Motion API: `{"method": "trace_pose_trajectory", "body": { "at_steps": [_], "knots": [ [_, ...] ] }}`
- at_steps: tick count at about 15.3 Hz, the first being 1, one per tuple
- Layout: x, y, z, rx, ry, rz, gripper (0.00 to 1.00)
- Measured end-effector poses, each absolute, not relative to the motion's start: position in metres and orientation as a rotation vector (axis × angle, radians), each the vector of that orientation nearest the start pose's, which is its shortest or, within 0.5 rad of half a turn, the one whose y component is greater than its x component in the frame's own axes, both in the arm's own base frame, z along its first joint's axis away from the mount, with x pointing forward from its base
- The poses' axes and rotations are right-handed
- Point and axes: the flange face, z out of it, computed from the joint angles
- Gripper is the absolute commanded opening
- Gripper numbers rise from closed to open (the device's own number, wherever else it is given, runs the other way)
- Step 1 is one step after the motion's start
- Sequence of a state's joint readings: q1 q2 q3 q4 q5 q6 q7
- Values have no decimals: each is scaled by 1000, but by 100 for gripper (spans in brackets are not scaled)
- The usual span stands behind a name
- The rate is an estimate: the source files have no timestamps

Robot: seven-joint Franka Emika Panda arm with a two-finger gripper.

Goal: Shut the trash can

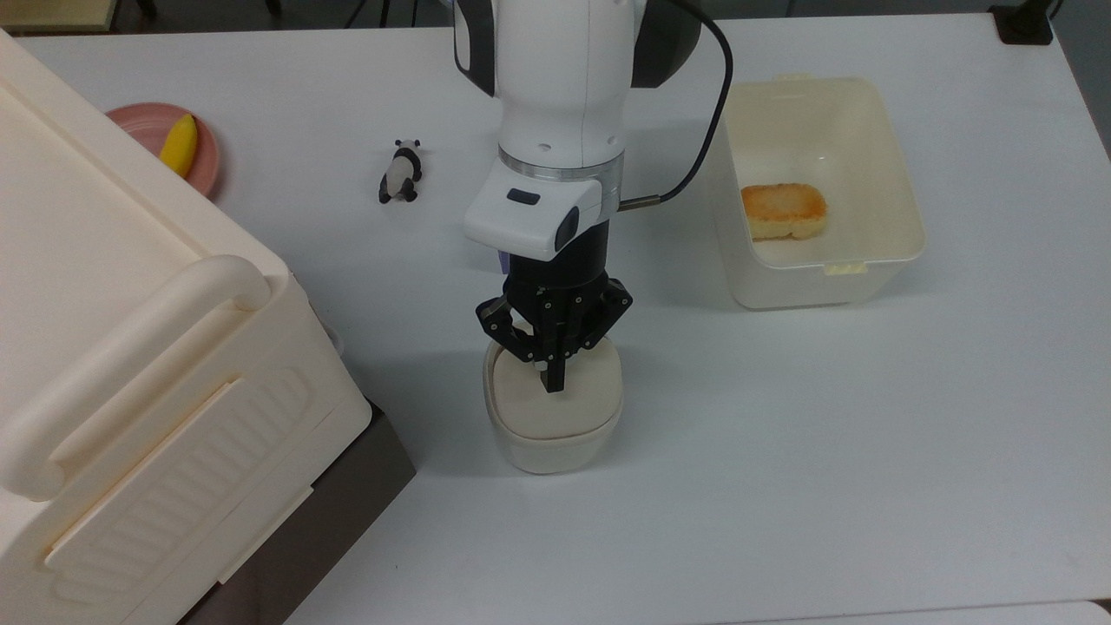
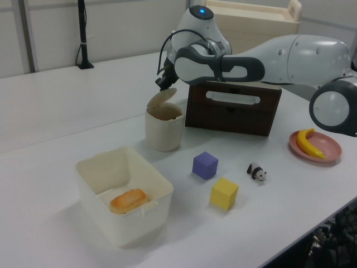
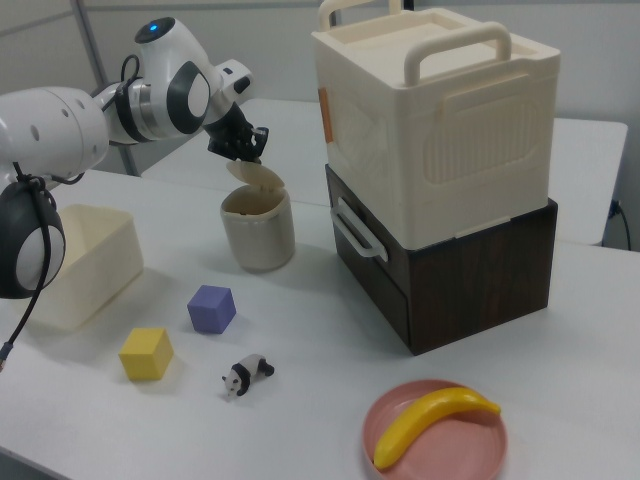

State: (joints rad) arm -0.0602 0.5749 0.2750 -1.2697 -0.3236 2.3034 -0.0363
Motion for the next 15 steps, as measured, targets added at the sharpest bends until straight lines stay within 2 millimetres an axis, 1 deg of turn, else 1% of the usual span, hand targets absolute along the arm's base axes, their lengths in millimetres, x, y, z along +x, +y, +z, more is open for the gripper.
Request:
{"method": "trace_pose_trajectory", "body": {
  "at_steps": [9, 15],
  "knots": [
    [746, 102, 477, -3156, -485, -678, 0],
    [743, 106, 473, -3170, -458, -630, 0]
  ]
}}
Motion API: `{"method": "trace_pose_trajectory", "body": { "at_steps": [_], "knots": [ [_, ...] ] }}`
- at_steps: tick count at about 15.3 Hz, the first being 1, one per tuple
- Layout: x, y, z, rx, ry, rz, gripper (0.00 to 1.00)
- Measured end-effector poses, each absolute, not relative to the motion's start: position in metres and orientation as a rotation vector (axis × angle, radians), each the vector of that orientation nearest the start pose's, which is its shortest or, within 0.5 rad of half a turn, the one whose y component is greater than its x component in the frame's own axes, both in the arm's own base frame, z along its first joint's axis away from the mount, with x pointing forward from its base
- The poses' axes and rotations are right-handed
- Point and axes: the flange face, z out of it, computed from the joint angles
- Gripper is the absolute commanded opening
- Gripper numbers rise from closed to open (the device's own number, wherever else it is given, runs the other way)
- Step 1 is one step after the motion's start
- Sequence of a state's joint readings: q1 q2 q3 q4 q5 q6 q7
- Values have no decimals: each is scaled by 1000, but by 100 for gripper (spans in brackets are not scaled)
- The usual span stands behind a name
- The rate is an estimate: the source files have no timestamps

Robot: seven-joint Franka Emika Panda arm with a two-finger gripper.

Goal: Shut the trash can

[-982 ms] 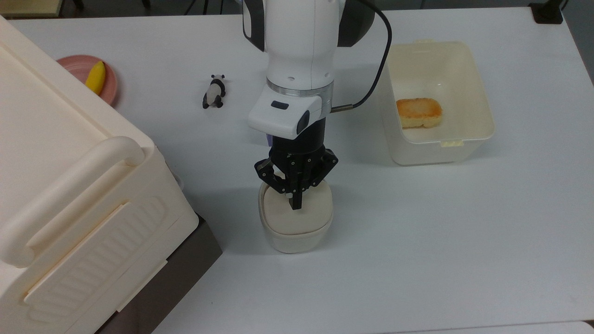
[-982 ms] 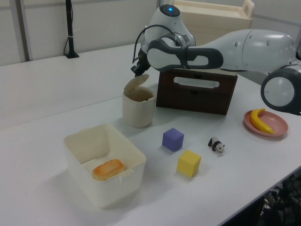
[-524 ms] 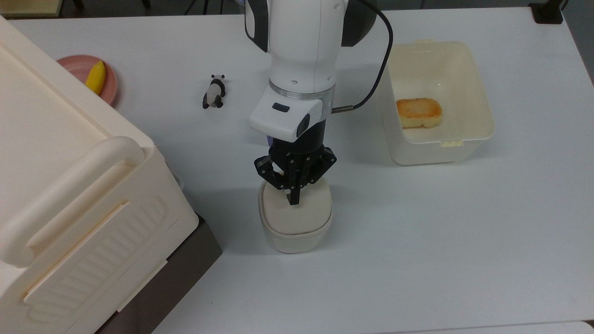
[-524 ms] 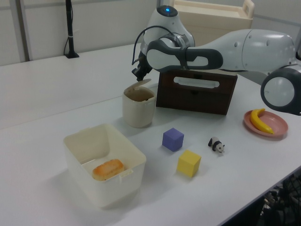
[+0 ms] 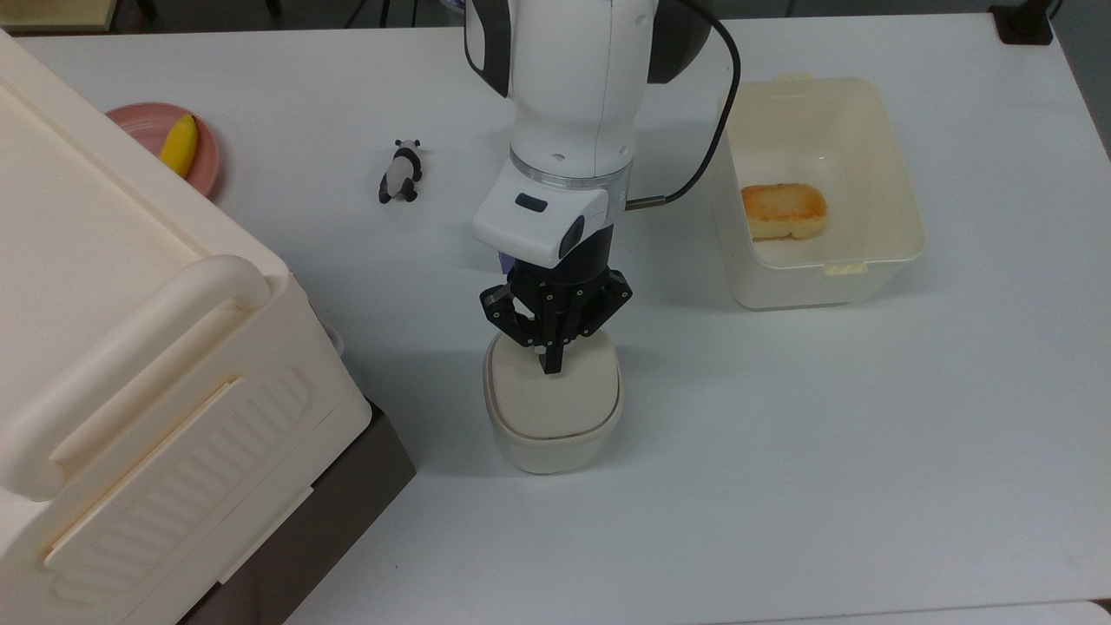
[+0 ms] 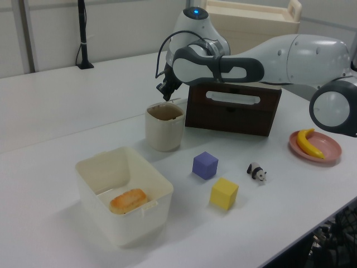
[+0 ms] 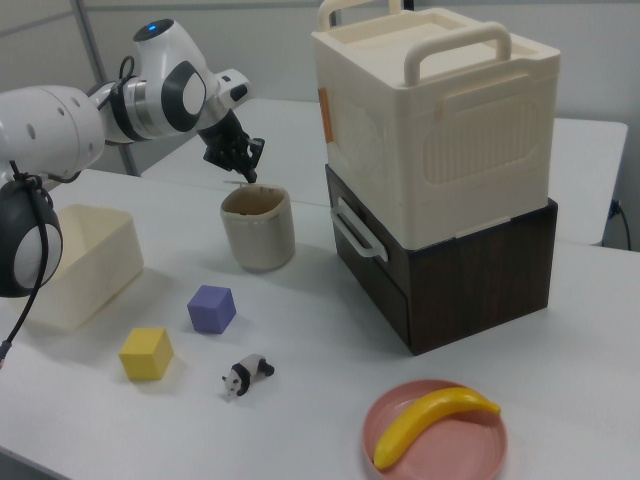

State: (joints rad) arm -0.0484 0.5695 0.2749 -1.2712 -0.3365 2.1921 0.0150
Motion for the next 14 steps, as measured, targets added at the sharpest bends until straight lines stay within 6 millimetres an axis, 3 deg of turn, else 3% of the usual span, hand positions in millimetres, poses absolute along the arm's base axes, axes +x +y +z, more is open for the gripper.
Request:
{"method": "trace_pose_trajectory", "body": {
  "at_steps": [14],
  "knots": [
    [733, 106, 461, -3220, -386, -458, 0]
  ]
}}
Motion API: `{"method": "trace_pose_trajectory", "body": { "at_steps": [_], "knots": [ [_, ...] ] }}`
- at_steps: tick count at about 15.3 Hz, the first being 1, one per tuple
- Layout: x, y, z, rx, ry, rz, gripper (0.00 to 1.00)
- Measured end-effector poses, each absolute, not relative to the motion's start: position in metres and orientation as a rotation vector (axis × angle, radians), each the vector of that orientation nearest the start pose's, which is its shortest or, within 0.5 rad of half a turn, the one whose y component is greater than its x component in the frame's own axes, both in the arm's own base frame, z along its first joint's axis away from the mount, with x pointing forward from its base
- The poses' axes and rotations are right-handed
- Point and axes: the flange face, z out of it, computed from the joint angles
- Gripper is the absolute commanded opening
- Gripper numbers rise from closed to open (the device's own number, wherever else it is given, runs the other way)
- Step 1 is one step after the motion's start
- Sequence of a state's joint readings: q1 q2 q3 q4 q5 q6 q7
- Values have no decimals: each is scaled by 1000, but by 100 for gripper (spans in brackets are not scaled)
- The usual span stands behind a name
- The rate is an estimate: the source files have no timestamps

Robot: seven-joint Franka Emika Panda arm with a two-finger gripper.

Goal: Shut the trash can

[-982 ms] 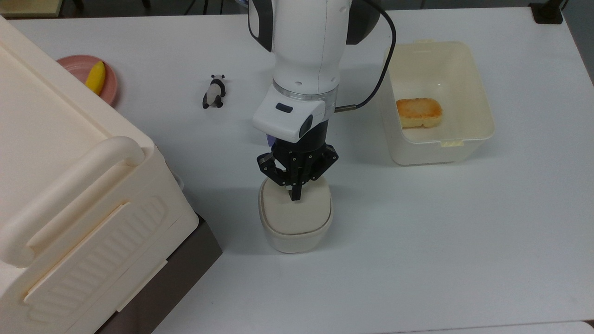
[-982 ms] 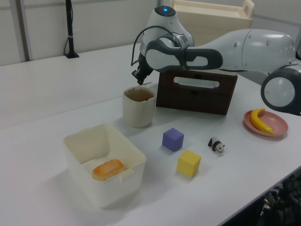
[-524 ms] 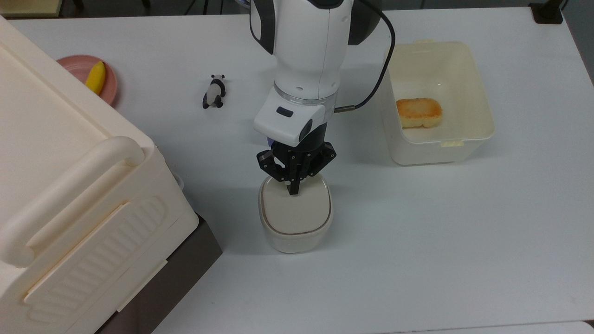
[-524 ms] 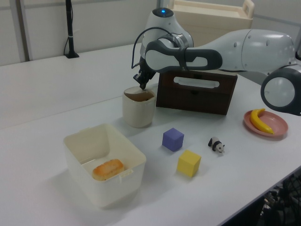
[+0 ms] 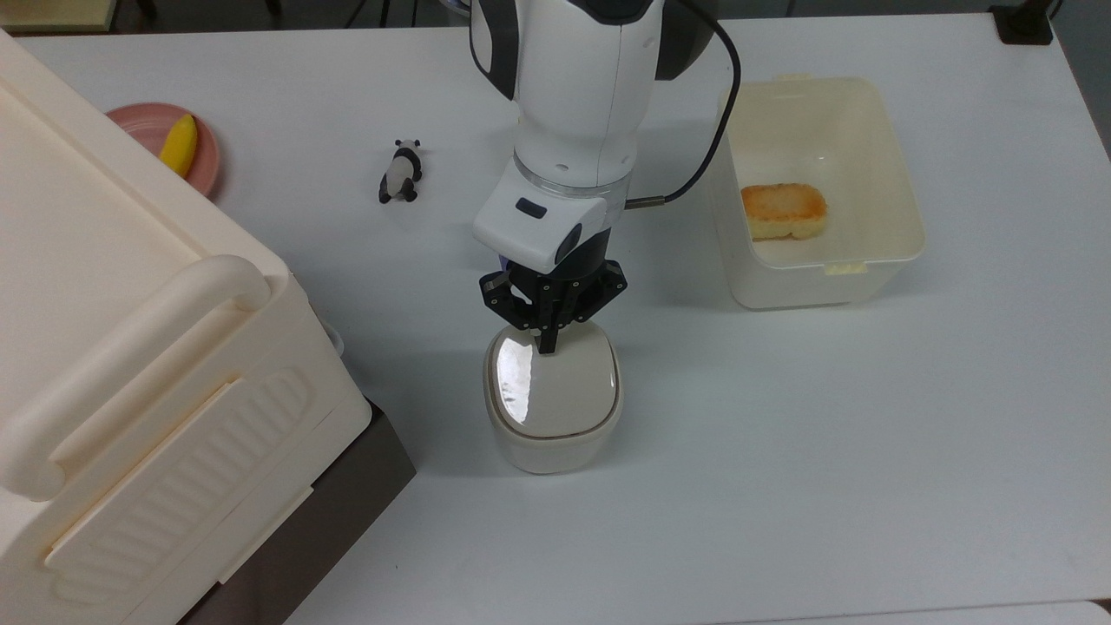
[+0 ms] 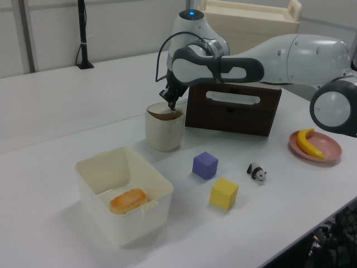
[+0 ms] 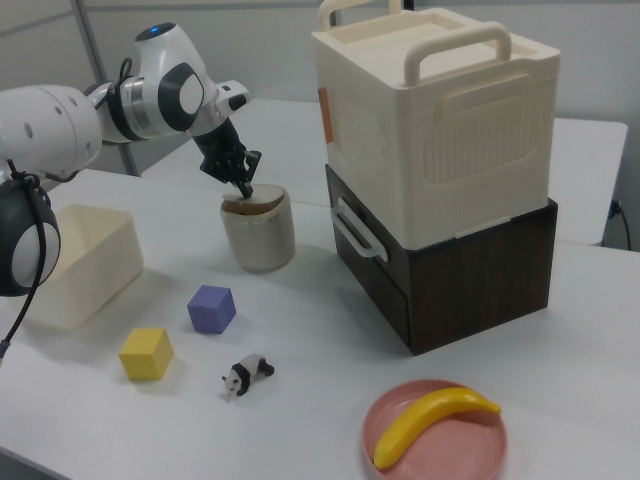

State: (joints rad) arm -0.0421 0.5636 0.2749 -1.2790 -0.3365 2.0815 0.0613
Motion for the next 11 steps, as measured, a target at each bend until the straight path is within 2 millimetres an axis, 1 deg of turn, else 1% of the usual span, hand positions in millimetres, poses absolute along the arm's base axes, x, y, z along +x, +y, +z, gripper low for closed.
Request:
{"method": "trace_pose_trajectory", "body": {
  "at_steps": [5, 11],
  "knots": [
    [730, 108, 450, -3226, -392, -420, 0],
    [728, 112, 442, -3229, -407, -394, 0]
  ]
}}
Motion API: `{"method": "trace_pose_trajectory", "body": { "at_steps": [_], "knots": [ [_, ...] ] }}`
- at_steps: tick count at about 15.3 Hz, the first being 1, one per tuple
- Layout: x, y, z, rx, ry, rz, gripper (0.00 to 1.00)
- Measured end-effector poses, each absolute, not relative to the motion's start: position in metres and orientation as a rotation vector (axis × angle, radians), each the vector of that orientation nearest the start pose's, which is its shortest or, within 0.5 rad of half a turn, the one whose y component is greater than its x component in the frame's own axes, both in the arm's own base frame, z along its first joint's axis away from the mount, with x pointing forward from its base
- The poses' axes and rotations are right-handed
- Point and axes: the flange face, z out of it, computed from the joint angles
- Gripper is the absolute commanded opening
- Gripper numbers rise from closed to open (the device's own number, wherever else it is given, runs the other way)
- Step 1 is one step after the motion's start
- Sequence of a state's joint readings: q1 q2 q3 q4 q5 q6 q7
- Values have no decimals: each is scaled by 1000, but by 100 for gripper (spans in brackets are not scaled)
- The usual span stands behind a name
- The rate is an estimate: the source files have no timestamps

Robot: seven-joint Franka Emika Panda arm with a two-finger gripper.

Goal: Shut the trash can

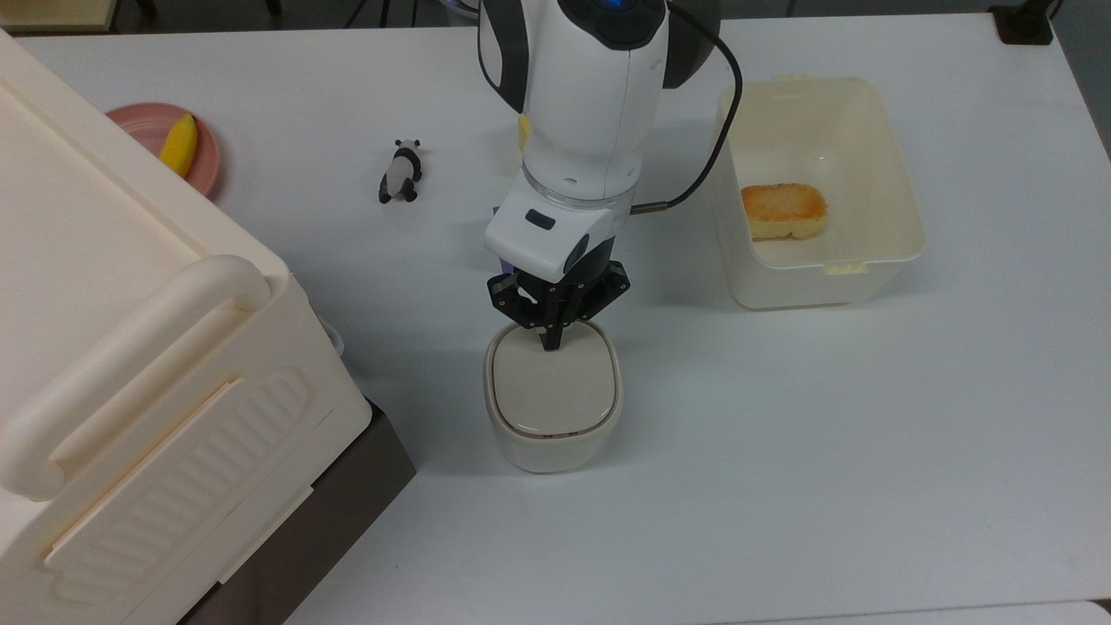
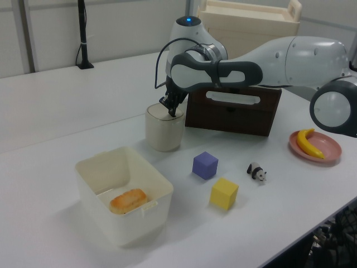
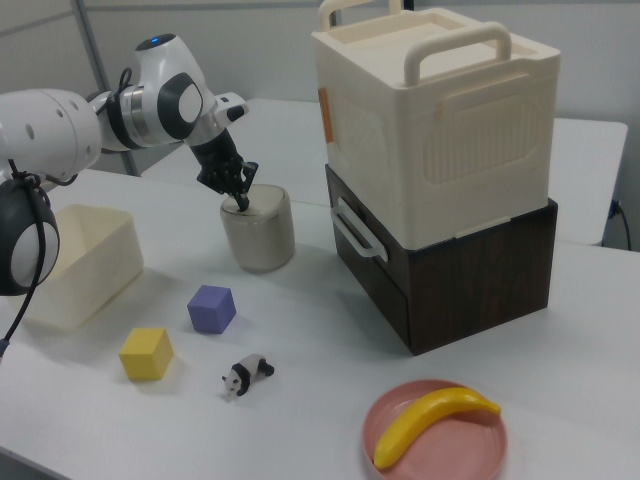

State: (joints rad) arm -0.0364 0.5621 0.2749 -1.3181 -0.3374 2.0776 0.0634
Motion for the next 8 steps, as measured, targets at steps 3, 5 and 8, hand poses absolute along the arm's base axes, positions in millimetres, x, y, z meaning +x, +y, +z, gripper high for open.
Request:
{"method": "trace_pose_trajectory", "body": {
  "at_steps": [3, 5, 8],
  "knots": [
    [725, 114, 439, -3237, -420, -383, 0],
    [724, 114, 439, -3239, -423, -380, 0],
    [723, 114, 439, -3240, -425, -379, 0]
  ]
}}
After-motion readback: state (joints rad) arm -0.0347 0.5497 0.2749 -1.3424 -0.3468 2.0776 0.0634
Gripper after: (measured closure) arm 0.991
